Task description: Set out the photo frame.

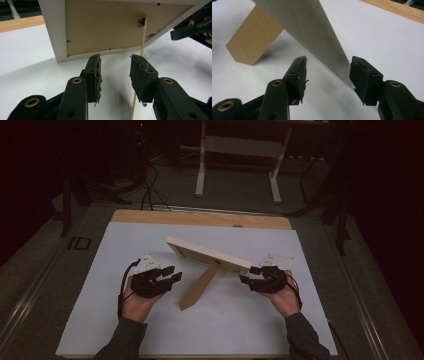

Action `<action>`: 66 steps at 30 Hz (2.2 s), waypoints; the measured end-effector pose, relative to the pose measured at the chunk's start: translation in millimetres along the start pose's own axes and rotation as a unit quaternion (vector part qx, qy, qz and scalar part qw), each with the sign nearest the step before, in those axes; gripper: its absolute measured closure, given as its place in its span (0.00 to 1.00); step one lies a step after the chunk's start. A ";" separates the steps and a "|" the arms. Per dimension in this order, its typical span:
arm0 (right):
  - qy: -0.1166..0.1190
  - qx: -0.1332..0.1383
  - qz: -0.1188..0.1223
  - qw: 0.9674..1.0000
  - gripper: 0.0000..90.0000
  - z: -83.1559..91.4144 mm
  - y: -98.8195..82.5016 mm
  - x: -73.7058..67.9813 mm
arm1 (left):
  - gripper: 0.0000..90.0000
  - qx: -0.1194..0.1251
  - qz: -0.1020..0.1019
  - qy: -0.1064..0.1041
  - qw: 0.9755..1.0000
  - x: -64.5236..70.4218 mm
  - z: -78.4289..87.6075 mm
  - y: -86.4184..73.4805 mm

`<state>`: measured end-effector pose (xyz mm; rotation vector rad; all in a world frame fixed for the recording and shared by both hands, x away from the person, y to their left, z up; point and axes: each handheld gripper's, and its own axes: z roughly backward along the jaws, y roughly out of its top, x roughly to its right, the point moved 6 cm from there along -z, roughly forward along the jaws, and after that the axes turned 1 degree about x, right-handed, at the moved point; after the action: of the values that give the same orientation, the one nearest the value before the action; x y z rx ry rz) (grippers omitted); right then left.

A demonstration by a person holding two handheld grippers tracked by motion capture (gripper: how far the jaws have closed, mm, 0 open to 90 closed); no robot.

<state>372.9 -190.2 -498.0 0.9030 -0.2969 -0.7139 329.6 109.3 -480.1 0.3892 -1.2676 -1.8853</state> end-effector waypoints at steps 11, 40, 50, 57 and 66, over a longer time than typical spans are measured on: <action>-0.002 -0.005 -0.009 1.000 0.63 8.2 -7.2 9.0 | 0.63 -0.028 0.027 -0.025 0.999 -2.6 -12.0 5.8; -0.030 0.030 -0.040 0.998 0.99 12.4 16.6 21.2 | 1.00 0.004 0.026 0.045 0.999 -10.9 -36.9 33.2; -0.024 0.038 -0.051 0.998 0.99 8.7 21.0 20.9 | 1.00 0.010 0.039 0.044 0.998 -10.2 -44.0 38.3; -0.015 0.045 -0.058 0.997 0.99 8.9 24.0 20.1 | 1.00 0.005 0.037 0.048 0.998 -10.9 -47.5 38.8; -0.005 0.049 -0.060 0.997 0.98 7.3 25.6 18.5 | 1.00 -0.002 0.032 0.051 0.998 -9.2 -51.1 38.0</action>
<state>394.0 -196.6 -474.2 1.0168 -0.2905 -0.8214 385.1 78.1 -471.3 0.4337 -1.1954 -1.7910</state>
